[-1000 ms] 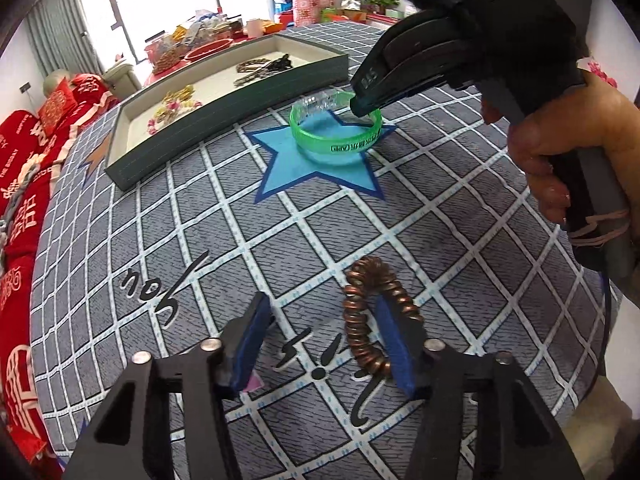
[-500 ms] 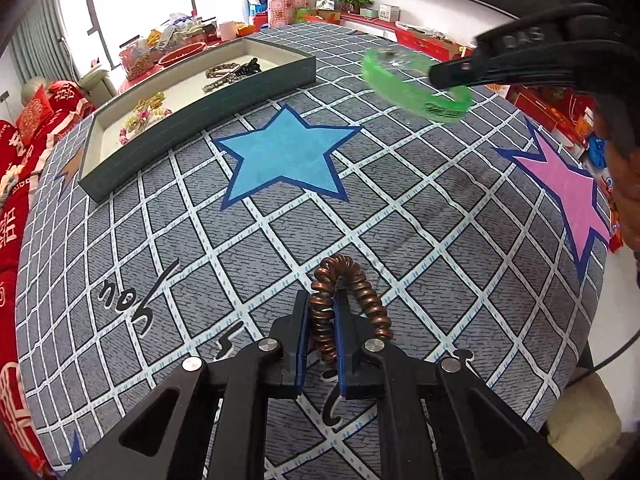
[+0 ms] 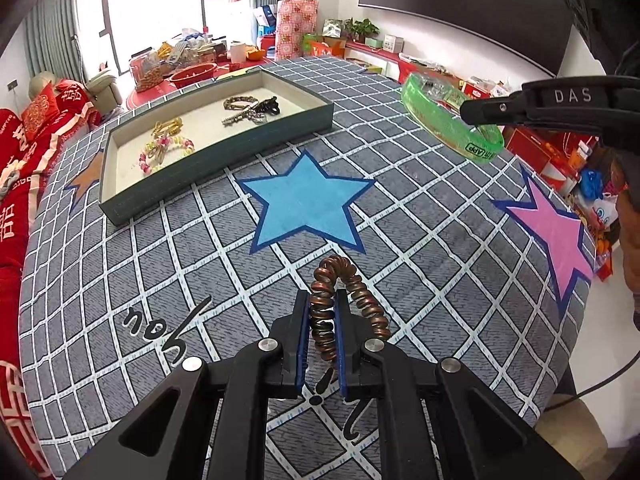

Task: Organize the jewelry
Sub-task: 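Carry the green bangle and wooden bead coil over the tray with both tools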

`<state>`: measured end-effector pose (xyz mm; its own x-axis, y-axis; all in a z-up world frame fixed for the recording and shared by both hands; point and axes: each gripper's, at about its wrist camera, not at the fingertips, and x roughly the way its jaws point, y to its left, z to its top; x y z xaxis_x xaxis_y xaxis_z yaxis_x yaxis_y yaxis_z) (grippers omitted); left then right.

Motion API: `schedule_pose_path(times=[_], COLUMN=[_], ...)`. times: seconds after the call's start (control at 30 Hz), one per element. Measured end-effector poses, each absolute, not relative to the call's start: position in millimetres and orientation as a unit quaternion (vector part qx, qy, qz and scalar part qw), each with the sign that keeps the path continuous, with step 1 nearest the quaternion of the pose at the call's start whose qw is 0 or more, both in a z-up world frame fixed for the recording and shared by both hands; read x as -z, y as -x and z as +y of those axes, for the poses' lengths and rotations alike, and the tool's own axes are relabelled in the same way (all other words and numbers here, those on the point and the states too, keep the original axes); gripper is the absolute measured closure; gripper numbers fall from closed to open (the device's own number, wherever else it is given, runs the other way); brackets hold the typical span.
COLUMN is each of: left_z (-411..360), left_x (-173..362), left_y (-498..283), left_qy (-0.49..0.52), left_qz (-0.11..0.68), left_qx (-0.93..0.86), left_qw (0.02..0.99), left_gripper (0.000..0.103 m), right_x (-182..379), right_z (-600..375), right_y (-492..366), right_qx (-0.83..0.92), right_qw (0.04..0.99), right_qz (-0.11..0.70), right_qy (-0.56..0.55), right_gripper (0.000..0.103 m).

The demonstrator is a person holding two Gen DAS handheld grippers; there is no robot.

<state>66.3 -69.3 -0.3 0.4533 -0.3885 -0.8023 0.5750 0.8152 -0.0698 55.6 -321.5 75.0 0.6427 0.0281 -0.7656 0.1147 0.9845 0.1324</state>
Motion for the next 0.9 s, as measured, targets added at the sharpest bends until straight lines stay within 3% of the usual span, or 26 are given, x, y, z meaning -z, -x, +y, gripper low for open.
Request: schedule_pose_path(times=[0.9], left_z=[7], left_x=[-48], left_y=[-129], left_qy=[-0.014], left_qz=[0.387], left_qx=[0.171], left_qw=[0.906], left_gripper=[0.079], right_x=[-76], right_z=[-285], right_y=[-126], right_qx=[-0.069], right_qw=[0.894], right_qz=[0.436], right_qy=[-0.079], right_gripper=[0.096])
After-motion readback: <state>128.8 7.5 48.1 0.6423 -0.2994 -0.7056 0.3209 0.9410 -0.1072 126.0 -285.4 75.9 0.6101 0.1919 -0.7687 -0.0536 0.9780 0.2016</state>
